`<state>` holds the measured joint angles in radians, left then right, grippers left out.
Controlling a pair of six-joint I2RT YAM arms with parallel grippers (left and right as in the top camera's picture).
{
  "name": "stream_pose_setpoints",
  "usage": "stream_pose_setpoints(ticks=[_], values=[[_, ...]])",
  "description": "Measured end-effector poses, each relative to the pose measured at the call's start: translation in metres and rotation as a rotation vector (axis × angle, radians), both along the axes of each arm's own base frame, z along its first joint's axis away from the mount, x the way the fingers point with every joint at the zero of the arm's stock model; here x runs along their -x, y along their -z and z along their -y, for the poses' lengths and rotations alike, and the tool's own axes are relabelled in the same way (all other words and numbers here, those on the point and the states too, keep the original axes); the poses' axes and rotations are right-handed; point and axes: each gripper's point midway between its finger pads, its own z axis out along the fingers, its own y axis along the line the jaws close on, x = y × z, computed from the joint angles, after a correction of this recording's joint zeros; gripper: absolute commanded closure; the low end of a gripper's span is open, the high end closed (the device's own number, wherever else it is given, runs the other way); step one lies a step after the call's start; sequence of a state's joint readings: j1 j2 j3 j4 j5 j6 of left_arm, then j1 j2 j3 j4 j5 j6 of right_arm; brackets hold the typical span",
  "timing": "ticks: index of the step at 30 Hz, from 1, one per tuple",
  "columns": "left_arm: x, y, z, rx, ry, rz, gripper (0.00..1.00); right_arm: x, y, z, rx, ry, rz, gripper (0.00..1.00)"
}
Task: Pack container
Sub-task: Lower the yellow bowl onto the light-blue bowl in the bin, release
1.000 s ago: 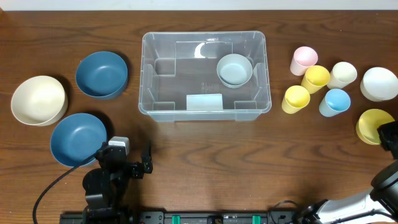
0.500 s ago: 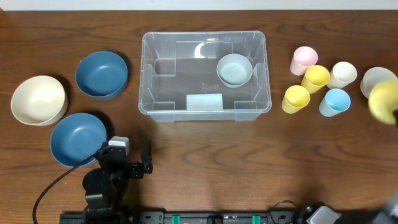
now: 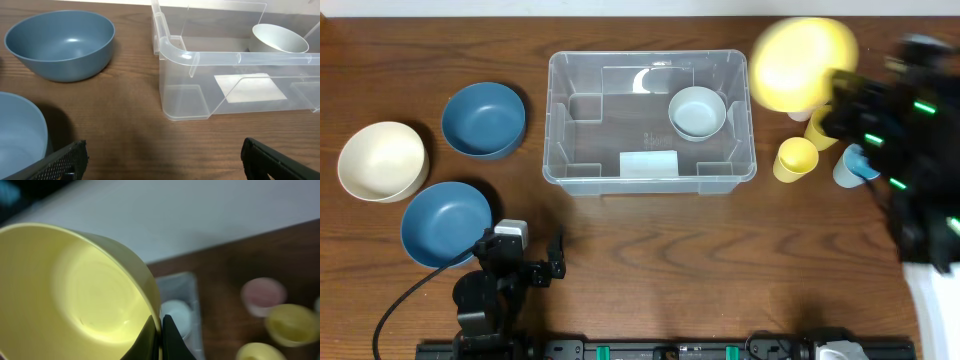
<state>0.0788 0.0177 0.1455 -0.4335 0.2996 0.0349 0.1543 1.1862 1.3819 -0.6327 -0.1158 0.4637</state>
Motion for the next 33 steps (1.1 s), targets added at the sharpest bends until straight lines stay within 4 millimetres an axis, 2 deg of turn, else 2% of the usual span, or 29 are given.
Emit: stream_pose_setpoints(ticks=[1,4,7,12,18,23,24,27,29,33], values=[[0.000,0.000,0.000,0.000,0.000,0.000,0.02,-0.007,0.009,-0.009,0.012,-0.012,-0.017,0.99],[0.000,0.000,0.000,0.000,0.000,0.000,0.02,-0.037,0.055,-0.043,0.072,-0.043,-0.107,0.99],[0.000,0.000,0.000,0.000,0.000,0.000,0.02,-0.059,0.102,-0.060,0.125,-0.045,-0.192,0.99],[0.000,0.000,0.000,0.000,0.000,0.000,0.02,-0.088,0.166,-0.064,0.184,-0.017,-0.294,0.99],[0.000,0.000,0.000,0.000,0.000,0.000,0.02,-0.101,0.222,-0.064,0.235,-0.003,-0.386,0.99],[0.000,0.000,0.000,0.000,0.000,0.000,0.02,-0.102,0.258,-0.063,0.267,-0.003,-0.455,0.98],[0.000,0.000,0.000,0.000,0.000,0.000,0.02,-0.102,0.263,-0.063,0.271,-0.003,-0.465,0.91],[0.000,0.000,0.000,0.000,0.000,0.000,0.02,-0.103,0.276,-0.063,0.277,-0.002,-0.487,0.61],[0.000,0.000,0.000,0.000,0.000,0.000,0.02,-0.106,0.277,-0.065,0.285,-0.016,-0.476,0.55],[0.000,0.000,0.000,0.000,0.000,0.000,0.02,-0.106,0.275,-0.067,0.303,-0.035,-0.465,0.55]])
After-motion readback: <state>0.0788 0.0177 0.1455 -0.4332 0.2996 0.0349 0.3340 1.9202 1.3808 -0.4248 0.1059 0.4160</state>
